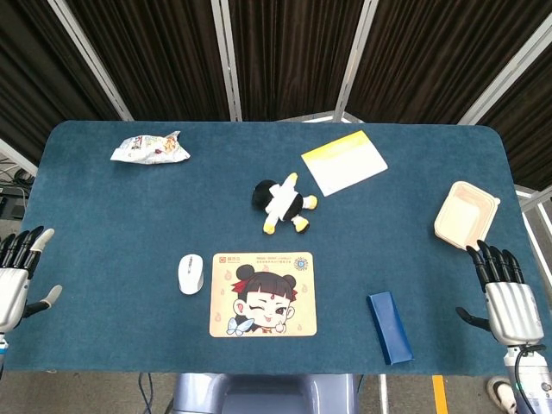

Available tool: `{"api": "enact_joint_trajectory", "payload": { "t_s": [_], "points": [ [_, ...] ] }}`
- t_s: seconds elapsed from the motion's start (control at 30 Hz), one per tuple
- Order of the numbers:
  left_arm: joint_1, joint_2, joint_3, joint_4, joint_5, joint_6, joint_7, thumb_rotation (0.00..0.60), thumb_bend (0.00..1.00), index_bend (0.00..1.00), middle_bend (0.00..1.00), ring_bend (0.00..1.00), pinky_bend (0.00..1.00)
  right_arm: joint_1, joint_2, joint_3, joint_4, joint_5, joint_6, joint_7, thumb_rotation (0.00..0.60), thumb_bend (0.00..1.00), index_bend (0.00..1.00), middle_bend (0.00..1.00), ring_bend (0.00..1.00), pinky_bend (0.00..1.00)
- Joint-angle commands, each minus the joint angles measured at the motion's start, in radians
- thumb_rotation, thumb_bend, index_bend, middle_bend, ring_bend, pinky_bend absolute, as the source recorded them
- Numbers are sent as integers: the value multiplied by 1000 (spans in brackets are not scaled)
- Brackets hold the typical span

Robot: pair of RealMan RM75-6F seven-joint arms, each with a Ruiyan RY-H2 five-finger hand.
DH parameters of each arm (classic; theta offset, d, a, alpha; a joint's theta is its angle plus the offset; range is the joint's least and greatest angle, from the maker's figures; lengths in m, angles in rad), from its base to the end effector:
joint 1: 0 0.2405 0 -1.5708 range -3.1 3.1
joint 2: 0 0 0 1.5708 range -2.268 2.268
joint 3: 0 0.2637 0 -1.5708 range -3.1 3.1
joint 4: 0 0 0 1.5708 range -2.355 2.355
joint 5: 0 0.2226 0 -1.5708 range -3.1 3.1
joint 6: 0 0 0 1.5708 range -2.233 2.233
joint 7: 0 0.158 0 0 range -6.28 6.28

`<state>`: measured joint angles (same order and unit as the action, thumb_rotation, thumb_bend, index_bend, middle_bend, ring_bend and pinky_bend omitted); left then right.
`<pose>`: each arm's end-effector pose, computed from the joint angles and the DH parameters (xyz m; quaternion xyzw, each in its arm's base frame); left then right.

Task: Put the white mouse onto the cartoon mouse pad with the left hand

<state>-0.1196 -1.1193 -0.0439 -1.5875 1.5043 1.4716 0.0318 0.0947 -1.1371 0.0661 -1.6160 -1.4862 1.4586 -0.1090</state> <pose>-0.3216 0.2070 0.1503 -0.6150 -0.3649 -0.3786 0.5876 -0.3202 -0.2032 0.1438 0.6105 -0.3652 0.3620 0.6024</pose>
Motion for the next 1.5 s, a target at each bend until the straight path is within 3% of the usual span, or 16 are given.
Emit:
{"api": "enact_joint_trajectory", "payload": {
  "t_s": [0.03,0.5,0.7,0.83,1.03,1.27,1.5],
  "points": [
    [1,0,0,-2,0,2,3,600,285,48,0,0,0,0,1,0,1,0,-1,4,600,98,32,0,0,0],
    [-1,4,4,-1,10,0,3,600,285,49,0,0,0,-2,2,-2,3,-2,3,11,600,97,32,0,0,0],
    [-41,51,22,5,79,-42,2,600,288,60,0,0,0,-3,0,-2,6,-3,4,11,600,97,32,0,0,0],
    [-118,116,1,-8,163,-76,28,600,285,67,0,0,0,-2,1,-1,4,-4,3,10,600,98,32,0,0,0],
    [-329,144,-2,29,308,-294,7,600,286,184,0,0,0,-5,1,-2,3,0,4,10,600,96,32,0,0,0],
    [-436,79,9,84,324,-428,25,600,139,190,0,0,0,-7,3,-2,1,2,6,10,600,98,32,0,0,0],
    [-505,16,15,118,320,-504,56,600,117,206,0,0,0,-9,2,-1,1,3,9,8,600,97,32,0,0,0]
  ]
}}
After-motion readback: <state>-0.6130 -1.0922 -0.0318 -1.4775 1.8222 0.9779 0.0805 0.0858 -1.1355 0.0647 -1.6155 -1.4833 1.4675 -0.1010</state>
